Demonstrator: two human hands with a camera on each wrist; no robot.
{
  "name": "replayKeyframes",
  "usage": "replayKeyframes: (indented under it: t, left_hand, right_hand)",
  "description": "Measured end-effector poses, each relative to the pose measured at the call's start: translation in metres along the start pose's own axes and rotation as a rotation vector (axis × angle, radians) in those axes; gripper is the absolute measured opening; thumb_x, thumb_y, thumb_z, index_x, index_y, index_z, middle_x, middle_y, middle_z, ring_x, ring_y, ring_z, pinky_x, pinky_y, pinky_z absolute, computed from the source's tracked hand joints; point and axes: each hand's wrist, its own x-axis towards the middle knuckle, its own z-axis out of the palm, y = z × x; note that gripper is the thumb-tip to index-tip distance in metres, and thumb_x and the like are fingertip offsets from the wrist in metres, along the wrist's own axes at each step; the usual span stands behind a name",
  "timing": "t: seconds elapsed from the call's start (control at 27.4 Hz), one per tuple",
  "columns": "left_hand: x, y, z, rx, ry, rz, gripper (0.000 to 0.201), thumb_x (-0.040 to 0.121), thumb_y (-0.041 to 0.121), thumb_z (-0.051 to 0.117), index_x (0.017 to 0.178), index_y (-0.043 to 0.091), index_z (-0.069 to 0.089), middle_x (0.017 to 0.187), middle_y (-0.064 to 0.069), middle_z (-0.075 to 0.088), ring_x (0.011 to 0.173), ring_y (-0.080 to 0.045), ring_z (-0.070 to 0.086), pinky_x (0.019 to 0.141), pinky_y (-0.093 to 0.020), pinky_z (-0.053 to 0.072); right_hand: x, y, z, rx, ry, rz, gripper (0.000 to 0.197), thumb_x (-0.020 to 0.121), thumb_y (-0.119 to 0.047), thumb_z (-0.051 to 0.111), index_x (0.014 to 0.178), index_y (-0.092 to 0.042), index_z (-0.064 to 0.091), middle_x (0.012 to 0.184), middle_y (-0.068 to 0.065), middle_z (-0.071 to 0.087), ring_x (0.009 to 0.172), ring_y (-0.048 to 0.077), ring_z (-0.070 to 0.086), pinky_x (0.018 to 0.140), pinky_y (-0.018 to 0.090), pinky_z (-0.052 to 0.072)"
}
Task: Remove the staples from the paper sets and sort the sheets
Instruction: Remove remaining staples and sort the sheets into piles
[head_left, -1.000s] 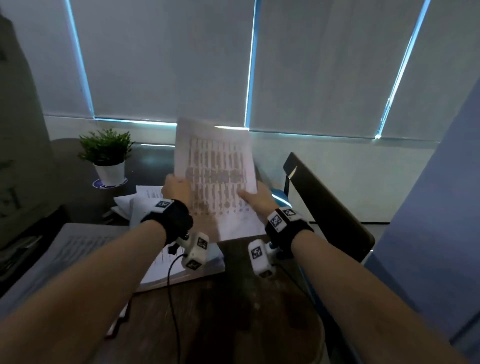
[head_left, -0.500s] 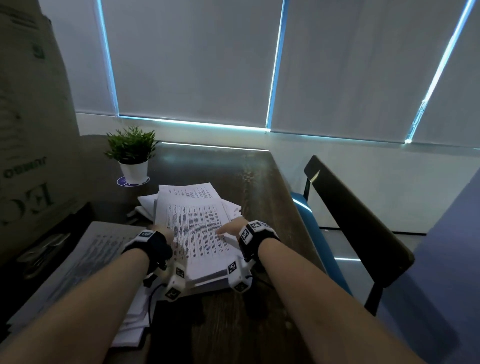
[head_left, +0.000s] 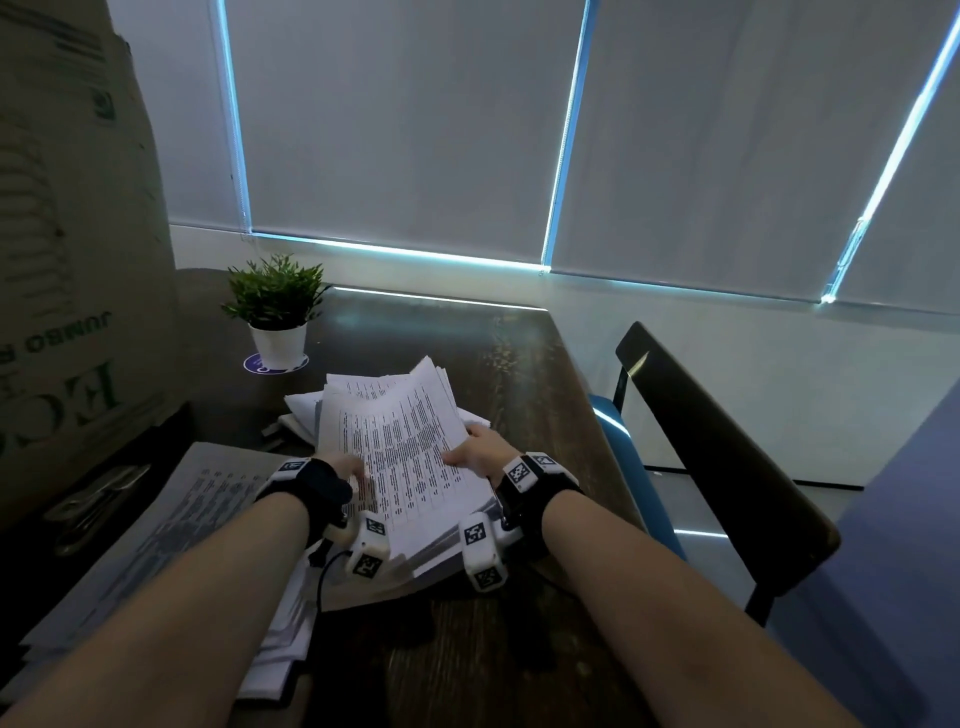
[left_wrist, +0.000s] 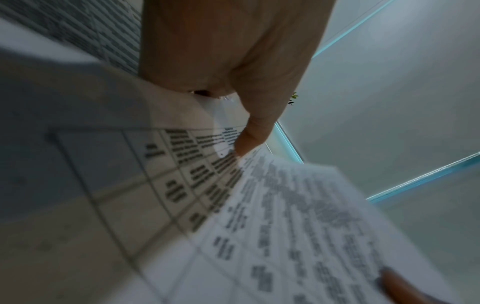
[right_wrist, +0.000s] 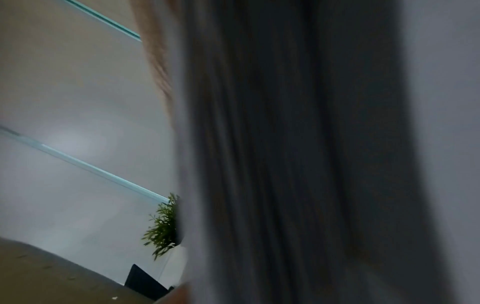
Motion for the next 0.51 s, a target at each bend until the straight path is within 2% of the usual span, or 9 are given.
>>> replayKeyframes:
  t: [0.07,0.15,0.18,0.26,0.29,0.33,0.4,0.44,0.51]
  left_hand:
    - [-0.012,-0.002,-0.004,-0.262,-0.038,0.046,0.044,0.087,0.016,0.064,0.125,-0.004,0.054,0.13,-0.019,0.055,0.113,-0.034,0.054,0.091,-0.034,0.045]
    - [-0.028,0.008,-0.009,-0.456,-0.086,0.178,0.056,0.085,0.04,0.066,0.13,0.009,0.052,0.116,-0.006,0.063,0.104,-0.024,0.06,0.1,-0.038,0.042]
    - [-0.042,0.017,-0.012,-0.537,-0.128,0.292,0.052,0.089,0.039,0.062,0.132,0.013,0.05,0.108,0.002,0.064,0.101,-0.018,0.061,0.098,-0.035,0.041]
    - [-0.068,0.039,-0.014,-0.572,-0.143,0.519,0.042,0.093,0.026,0.059,0.131,0.012,0.05,0.103,0.006,0.064,0.103,-0.017,0.061,0.091,-0.03,0.047]
    - [-0.086,0.051,-0.013,-0.552,-0.106,0.627,0.04,0.092,0.024,0.061,0.129,0.011,0.05,0.106,0.005,0.065,0.104,-0.016,0.062,0.088,-0.031,0.05]
    - [-0.105,0.063,-0.012,-0.53,-0.097,0.727,0.04,0.091,0.024,0.062,0.128,0.012,0.05,0.109,0.003,0.065,0.1,-0.013,0.064,0.085,-0.031,0.052]
    - [-0.133,0.08,-0.004,-0.47,-0.079,0.875,0.037,0.092,0.025,0.06,0.126,0.016,0.05,0.109,0.002,0.066,0.091,-0.005,0.066,0.072,-0.024,0.055]
    - [-0.145,0.084,0.0,-0.455,-0.095,0.921,0.034,0.093,0.024,0.058,0.124,0.017,0.05,0.108,0.004,0.066,0.089,-0.004,0.067,0.069,-0.021,0.056]
    - [-0.153,0.086,0.005,-0.46,-0.196,0.939,0.037,0.092,0.026,0.06,0.127,0.018,0.049,0.109,0.003,0.066,0.094,-0.007,0.068,0.072,-0.023,0.056]
  right_hand:
    - [-0.024,-0.009,-0.009,0.107,-0.003,-0.109,0.047,0.087,0.014,0.06,0.13,0.0,0.049,0.106,0.011,0.065,0.098,0.026,0.063,0.085,0.034,0.056]
    - [-0.047,-0.018,-0.024,0.242,-0.053,-0.192,0.058,0.085,0.008,0.066,0.135,-0.003,0.041,0.11,0.011,0.062,0.093,0.024,0.064,0.082,0.037,0.056]
    - [-0.059,-0.024,-0.032,0.276,-0.078,-0.222,0.069,0.078,0.003,0.075,0.136,-0.004,0.037,0.115,0.014,0.061,0.096,0.027,0.064,0.086,0.043,0.055]
    - [-0.081,-0.041,-0.044,0.259,-0.067,-0.288,0.089,0.064,-0.012,0.087,0.137,-0.003,0.038,0.124,0.019,0.061,0.109,0.034,0.064,0.097,0.053,0.05]
    - [-0.094,-0.053,-0.049,0.226,-0.051,-0.344,0.083,0.065,-0.018,0.087,0.135,-0.006,0.044,0.126,0.018,0.062,0.113,0.034,0.063,0.101,0.054,0.048]
    - [-0.109,-0.064,-0.052,0.184,0.015,-0.402,0.067,0.071,-0.02,0.084,0.129,-0.012,0.052,0.124,0.015,0.065,0.113,0.032,0.064,0.104,0.053,0.047]
    - [-0.13,-0.079,-0.063,0.161,0.144,-0.515,0.041,0.081,-0.016,0.079,0.114,-0.028,0.058,0.12,0.009,0.069,0.111,0.027,0.066,0.103,0.049,0.048]
    - [-0.141,-0.082,-0.069,0.194,0.168,-0.562,0.039,0.083,-0.013,0.077,0.111,-0.032,0.057,0.119,0.008,0.069,0.11,0.027,0.066,0.101,0.047,0.05]
    - [-0.159,-0.074,-0.079,0.232,0.157,-0.603,0.043,0.082,-0.01,0.076,0.116,-0.028,0.058,0.118,0.005,0.069,0.11,0.024,0.066,0.098,0.044,0.052]
